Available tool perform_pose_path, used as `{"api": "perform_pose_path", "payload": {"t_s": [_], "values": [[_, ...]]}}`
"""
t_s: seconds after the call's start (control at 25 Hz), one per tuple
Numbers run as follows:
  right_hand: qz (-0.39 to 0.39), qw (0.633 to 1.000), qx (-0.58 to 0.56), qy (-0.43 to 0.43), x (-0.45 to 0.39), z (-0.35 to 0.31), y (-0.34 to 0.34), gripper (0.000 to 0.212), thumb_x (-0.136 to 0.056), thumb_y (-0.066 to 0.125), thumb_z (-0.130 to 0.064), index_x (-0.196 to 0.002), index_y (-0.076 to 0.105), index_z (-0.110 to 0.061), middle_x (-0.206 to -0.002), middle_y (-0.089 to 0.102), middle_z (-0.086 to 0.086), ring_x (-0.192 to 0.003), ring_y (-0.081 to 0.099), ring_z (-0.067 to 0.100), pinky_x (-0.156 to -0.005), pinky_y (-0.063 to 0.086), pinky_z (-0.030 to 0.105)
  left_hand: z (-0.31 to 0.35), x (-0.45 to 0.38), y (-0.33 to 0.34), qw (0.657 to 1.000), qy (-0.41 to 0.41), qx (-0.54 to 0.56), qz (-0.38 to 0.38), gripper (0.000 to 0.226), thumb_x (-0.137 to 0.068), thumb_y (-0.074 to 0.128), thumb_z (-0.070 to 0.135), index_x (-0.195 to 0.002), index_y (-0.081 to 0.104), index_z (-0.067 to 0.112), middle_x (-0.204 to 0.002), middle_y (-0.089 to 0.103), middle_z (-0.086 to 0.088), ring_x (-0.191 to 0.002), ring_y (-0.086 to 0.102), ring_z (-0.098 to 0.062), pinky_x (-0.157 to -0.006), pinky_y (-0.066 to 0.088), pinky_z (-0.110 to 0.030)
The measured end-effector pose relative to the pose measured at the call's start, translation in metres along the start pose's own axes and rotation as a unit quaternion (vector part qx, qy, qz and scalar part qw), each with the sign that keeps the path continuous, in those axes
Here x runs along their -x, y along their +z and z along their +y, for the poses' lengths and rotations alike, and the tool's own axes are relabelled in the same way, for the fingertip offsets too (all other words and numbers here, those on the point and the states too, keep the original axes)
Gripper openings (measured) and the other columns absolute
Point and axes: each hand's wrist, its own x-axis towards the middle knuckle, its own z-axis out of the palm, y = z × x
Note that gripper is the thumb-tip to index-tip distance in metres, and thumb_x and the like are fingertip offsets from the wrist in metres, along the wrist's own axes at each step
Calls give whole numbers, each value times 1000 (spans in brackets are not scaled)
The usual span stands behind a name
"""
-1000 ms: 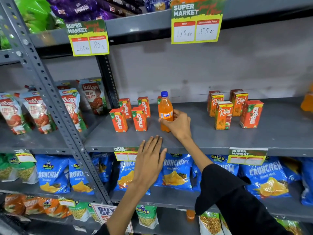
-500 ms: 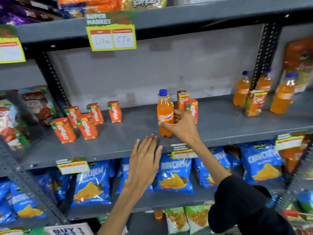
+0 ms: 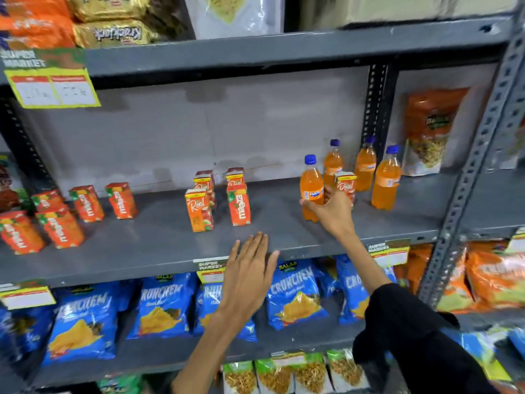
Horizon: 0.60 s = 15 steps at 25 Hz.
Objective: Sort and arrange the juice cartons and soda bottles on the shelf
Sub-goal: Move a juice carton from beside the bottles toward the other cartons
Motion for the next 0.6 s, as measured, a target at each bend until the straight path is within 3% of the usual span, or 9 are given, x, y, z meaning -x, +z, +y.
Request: {"api": "perform_pose_path", "payload": {"t_s": [0.24,0.48,0.6], "values": [[29,999,12,16,-11,16,3,42,-85,77,-24,-121,62,-9,-114,72,9,-98,67,17,-79,44,23,-1,-3,8,999,-10,-36,-10,57,-105,26,47,-147,49,16,-154,50,-1,-146,41,-18,-124,27,-43],[33,998,18,48,-9,9,11,49,-90,73,-27,-131,55,-6,-127,65,14,-118,61,31,-95,48,34,0,-2,9,999,-9,-34,1,60,-105,23,49,-146,51,15,-151,53,-1,-144,44,-18,-123,29,-42],[-3,998,40,56,4,9,5,51,-90,72,-26,-133,54,-5,-129,62,15,-121,59,32,-98,48,39,-3,-2,9,999,-4,-42,-9,60,-105,21,49,-149,47,16,-155,48,0,-147,39,-17,-125,27,-41]]}}
